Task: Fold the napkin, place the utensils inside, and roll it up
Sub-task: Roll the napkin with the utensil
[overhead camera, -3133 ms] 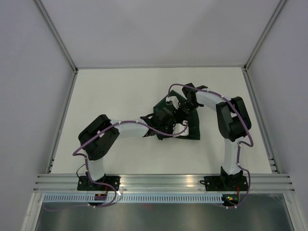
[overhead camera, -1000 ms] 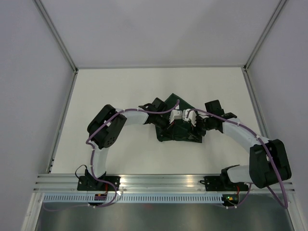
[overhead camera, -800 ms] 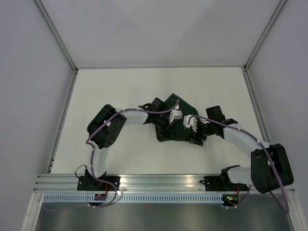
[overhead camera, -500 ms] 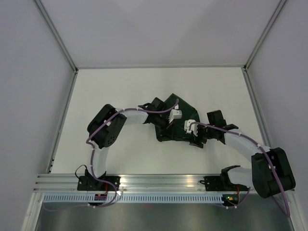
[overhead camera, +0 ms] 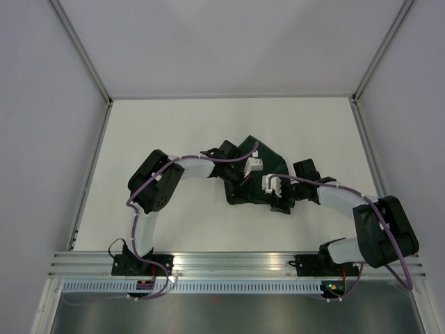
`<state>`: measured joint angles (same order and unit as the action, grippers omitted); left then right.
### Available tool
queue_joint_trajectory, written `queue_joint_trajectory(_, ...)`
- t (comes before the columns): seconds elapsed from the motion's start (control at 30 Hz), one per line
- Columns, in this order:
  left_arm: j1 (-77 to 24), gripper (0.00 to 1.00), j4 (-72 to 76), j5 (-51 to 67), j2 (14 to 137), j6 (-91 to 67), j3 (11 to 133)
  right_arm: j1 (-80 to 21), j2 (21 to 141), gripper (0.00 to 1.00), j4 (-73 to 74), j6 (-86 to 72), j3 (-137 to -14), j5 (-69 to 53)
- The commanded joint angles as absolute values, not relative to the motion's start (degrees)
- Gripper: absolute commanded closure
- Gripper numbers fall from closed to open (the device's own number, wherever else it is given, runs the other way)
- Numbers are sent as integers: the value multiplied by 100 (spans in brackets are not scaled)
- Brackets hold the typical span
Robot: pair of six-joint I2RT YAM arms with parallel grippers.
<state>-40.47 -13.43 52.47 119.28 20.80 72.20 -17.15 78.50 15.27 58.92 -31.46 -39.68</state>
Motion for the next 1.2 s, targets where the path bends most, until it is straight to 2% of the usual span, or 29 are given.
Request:
queue_joint_trajectory(0.0,-4061,98,-1512,4957,12190,2180,7251,-1732,8024,30,1362,6065,-3462,-4474)
queue_joint_trajectory(0.3,-4061,98,-1503,4931,12182,2188,7233,-1723,8384,40,1888,5854,-3963,-4570)
queue_joint_trajectory(0.37,-4069,98,-1477,4913,12173,2171,7225,-1705,8490,46,2099,5862,-4121,-4614)
queue_joint_trajectory(0.7,-4052,98,-1450,4930,12120,2110,7268,-1652,8903,63,2786,6116,-4438,-4641)
queue_joint_trajectory(0.87,-4043,97,-1336,4983,12085,2004,7251,-1591,9175,77,3224,6258,-4675,-4658)
queue_joint_trajectory(1.07,-4034,91,-906,4948,11909,1776,7040,-1398,9860,86,4138,6653,-5246,-4904)
queue_joint_trajectory(1.17,-4008,83,-616,4922,11813,1600,6900,-1275,10194,89,4629,6907,-5553,-5027)
